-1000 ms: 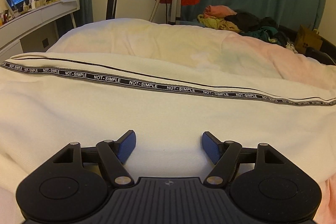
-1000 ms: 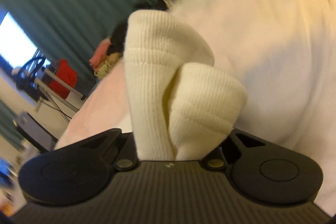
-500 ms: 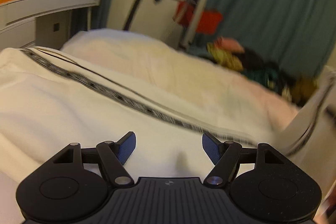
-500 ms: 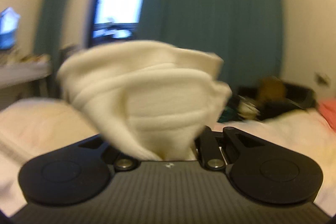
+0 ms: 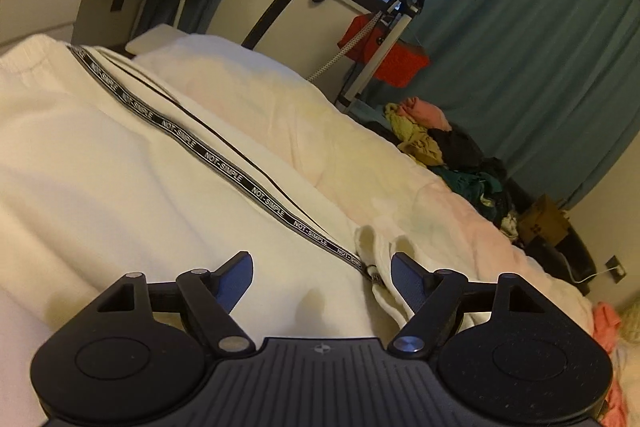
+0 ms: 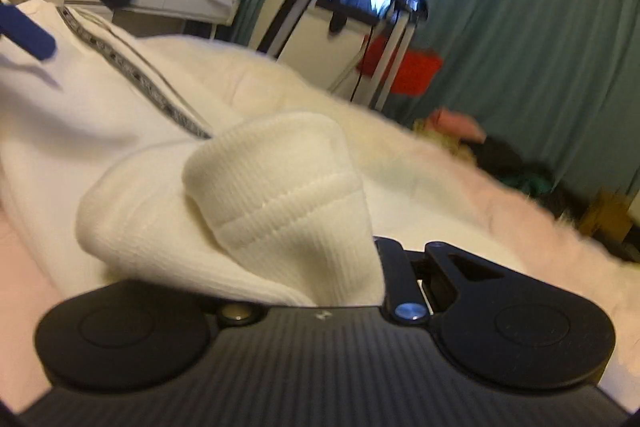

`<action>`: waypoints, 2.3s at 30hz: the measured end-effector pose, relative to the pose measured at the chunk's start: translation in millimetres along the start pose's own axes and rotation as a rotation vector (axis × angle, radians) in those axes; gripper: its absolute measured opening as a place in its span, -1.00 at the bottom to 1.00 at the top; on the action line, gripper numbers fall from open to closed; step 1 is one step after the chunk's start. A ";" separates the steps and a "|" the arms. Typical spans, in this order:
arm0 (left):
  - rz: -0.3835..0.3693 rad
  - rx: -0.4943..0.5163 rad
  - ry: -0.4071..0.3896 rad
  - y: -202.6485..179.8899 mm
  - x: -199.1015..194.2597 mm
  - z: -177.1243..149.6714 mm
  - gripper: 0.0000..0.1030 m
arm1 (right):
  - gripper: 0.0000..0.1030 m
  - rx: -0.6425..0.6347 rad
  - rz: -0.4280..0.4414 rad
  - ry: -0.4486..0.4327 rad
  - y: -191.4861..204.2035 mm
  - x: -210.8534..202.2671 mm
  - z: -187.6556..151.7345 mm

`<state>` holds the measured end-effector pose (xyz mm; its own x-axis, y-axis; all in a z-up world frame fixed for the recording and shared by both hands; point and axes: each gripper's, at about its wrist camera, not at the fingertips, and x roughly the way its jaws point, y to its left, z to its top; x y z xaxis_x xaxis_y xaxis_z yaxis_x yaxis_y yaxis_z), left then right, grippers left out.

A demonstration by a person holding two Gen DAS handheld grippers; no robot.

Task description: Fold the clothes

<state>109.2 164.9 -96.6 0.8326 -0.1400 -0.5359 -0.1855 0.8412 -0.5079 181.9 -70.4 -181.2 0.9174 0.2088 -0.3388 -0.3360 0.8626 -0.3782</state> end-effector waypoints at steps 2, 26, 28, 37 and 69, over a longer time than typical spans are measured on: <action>-0.019 -0.026 0.006 2.6 5.8 0.0 0.51 | -0.72 0.018 0.023 -0.053 5.9 -10.1 4.8; -0.131 0.065 0.105 -9.3 33.3 -26.4 0.49 | 0.54 0.637 0.411 0.313 -70.0 -71.6 32.3; -0.129 0.082 0.112 -12.7 36.8 -30.6 0.46 | 0.54 0.688 0.368 0.305 -78.6 -77.7 25.2; -0.052 0.178 0.097 -26.0 44.5 -45.2 0.28 | 0.53 0.741 0.139 0.384 -93.7 -40.9 0.1; -0.127 0.241 0.196 -41.0 -0.8 -67.2 -0.62 | 0.53 0.789 0.120 0.409 -87.3 -32.4 -7.0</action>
<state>81.1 95.4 -120.7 0.7203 -0.3302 -0.6100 0.0620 0.9065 -0.4175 179.9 -155.7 -143.2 0.6873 0.2675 -0.6753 -0.0420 0.9428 0.3308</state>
